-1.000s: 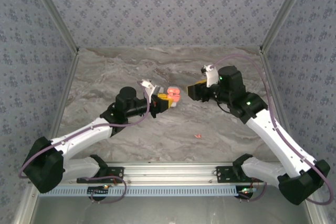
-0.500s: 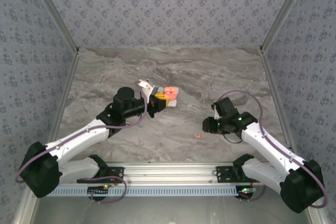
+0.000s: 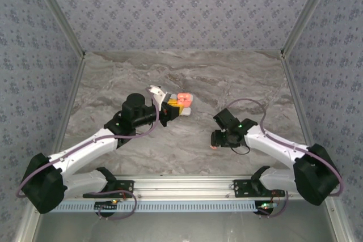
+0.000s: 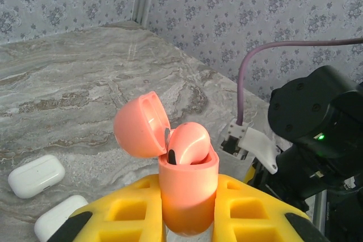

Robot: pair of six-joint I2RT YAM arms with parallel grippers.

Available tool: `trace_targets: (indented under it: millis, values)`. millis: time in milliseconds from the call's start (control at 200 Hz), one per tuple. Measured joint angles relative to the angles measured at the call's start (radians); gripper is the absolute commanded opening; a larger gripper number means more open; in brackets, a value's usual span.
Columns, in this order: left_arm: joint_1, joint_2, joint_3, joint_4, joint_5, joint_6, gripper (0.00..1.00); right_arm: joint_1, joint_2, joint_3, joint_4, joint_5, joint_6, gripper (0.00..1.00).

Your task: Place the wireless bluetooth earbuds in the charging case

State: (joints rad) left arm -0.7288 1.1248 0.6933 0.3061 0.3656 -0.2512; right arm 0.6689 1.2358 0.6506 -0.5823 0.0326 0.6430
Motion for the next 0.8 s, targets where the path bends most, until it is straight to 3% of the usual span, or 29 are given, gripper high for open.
trace_targets:
  millis: [295,800]
  values:
    - [0.000,0.000,0.000,-0.015,0.000,0.000,0.00,0.043,0.144,0.050,0.033,0.035,-0.004,0.57]
    - [0.000,0.000,0.000,-0.019,0.000,0.000,0.00,0.093,0.206,0.068,-0.013,0.050,-0.003,0.56]
